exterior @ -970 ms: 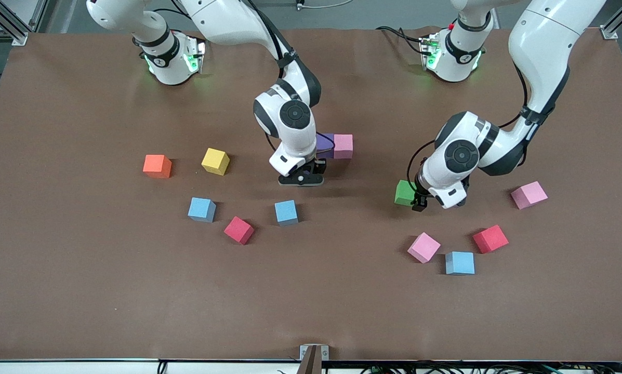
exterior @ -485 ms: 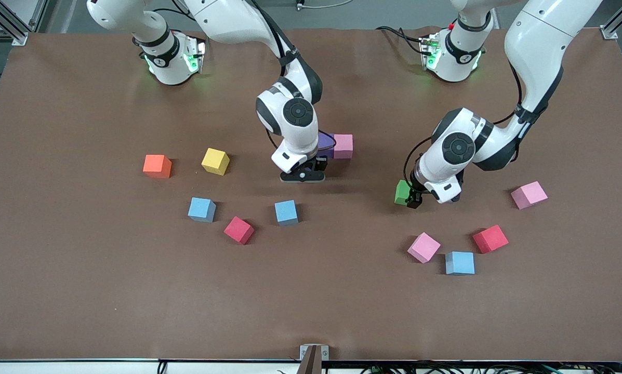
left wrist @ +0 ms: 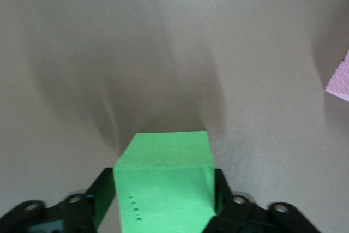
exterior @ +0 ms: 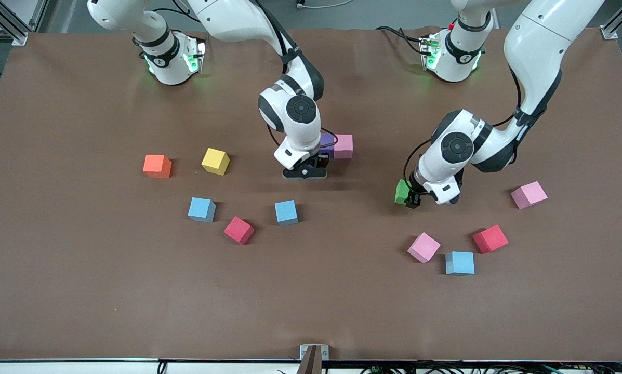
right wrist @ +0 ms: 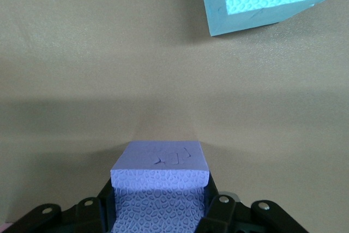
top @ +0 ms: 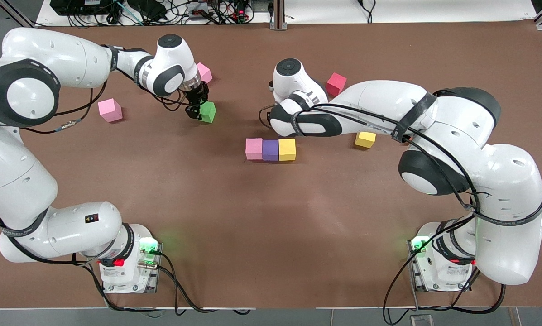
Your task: Arrange 11 blocks into digit 3
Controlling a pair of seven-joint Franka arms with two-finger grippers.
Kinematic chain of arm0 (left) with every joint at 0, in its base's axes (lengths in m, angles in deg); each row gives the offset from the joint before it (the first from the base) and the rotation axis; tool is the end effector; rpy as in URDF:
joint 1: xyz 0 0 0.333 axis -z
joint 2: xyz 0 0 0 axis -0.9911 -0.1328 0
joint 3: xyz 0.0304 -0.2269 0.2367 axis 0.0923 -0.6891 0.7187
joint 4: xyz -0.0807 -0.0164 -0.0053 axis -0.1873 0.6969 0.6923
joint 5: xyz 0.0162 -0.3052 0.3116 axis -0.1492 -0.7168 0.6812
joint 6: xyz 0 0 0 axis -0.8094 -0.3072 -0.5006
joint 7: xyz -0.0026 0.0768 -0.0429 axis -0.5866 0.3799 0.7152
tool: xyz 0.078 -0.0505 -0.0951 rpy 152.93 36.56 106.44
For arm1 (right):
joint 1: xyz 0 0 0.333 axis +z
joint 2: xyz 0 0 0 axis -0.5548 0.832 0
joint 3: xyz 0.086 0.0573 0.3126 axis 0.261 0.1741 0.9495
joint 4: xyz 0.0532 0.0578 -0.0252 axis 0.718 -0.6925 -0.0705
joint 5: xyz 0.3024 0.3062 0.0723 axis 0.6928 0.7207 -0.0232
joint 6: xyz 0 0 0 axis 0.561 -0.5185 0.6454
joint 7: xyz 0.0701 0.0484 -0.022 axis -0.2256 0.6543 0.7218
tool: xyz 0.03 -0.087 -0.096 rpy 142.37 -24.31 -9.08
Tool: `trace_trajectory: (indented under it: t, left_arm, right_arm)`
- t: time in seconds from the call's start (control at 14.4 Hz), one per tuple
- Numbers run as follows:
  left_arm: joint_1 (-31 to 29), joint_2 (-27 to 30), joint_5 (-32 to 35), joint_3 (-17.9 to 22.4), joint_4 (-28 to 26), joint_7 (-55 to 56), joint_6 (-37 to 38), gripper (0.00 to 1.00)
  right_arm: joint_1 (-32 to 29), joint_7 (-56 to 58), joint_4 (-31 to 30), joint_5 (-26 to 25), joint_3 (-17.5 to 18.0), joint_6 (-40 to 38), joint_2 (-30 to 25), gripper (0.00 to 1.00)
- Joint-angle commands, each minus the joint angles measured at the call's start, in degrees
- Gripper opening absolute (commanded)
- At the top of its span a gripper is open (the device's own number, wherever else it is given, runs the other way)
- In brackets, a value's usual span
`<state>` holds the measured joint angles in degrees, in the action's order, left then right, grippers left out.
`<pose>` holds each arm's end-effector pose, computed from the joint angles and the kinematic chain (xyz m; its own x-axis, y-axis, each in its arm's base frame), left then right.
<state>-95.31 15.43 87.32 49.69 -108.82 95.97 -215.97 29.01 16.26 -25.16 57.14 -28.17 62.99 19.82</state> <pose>0.5461 -0.2346 0.1539 0.2803 0.9582 -0.0579 0.9589 -0.2822 -0.0283 0.4668 0.5364 0.1647 0.9999 0.0004 0.0109 0.0005 -1.0000 -0.0042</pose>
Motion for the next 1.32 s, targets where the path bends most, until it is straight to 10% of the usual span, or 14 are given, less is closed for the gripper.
trace_trajectory:
  t: [0.0,0.28,1.25]
  left_arm:
    - [-0.33,-0.99,1.66,-0.1,1.22,0.56,-0.84,0.44]
    - [-0.25,-0.38,1.48,-0.19,4.64,0.3,-0.22,0.19]
    - [4.41,-2.57,0.6,-0.63,22.22,-4.8,13.22,0.19]
  right_arm:
    - [1.28,-0.94,-3.12,0.46,-0.45,0.7,-2.06,0.0]
    - [1.37,-0.94,-4.01,0.46,-0.45,0.96,-2.95,0.0]
    - [1.46,-1.29,-6.03,0.46,-0.45,2.02,-4.36,0.01]
